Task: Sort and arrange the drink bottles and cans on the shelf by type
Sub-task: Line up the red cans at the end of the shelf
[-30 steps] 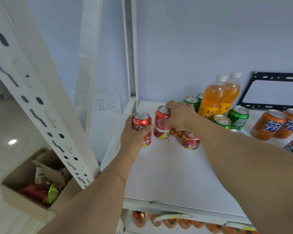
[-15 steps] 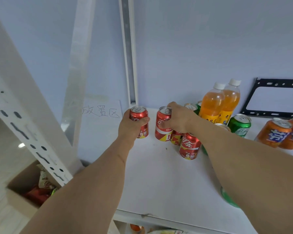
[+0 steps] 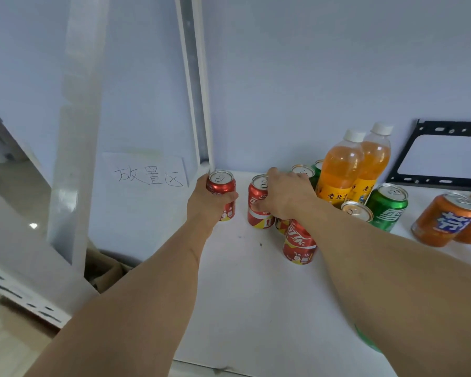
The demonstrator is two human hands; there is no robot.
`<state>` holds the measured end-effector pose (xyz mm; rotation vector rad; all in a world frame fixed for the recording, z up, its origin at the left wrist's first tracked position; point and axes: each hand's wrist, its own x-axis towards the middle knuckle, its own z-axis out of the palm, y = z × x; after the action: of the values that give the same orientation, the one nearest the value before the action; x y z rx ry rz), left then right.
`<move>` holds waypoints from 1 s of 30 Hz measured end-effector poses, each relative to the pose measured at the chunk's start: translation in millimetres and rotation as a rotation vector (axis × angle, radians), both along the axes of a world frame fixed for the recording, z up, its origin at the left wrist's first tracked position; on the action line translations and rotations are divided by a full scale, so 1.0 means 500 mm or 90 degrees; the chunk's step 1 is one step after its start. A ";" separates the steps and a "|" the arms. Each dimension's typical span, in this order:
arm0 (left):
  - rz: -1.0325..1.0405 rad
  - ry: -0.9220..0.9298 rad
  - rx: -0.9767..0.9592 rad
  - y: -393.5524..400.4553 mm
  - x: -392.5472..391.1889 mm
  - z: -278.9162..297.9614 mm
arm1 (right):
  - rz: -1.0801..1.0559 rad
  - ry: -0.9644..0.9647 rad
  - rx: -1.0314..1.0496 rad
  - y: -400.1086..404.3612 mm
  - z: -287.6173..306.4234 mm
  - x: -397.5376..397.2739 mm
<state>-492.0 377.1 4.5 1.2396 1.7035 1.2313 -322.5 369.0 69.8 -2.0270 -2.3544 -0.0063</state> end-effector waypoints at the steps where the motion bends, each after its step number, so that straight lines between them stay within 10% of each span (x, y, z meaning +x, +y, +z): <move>1: 0.002 -0.004 0.001 0.000 0.000 0.001 | 0.000 0.001 0.001 0.003 0.002 -0.002; 17: 0.000 -0.037 -0.086 -0.029 -0.022 0.016 | -0.004 -0.007 0.009 0.004 0.021 -0.024; 23: 0.075 0.644 0.259 -0.109 -0.021 -0.024 | -0.034 -0.043 0.017 0.002 0.006 -0.046; 30: 0.057 0.675 0.284 -0.115 0.005 -0.041 | -0.073 -0.071 0.044 -0.003 -0.013 -0.066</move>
<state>-489.3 319.7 -16.2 2.3948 2.2540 1.0934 -355.5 367.7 63.5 -2.1787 -2.2610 -0.2058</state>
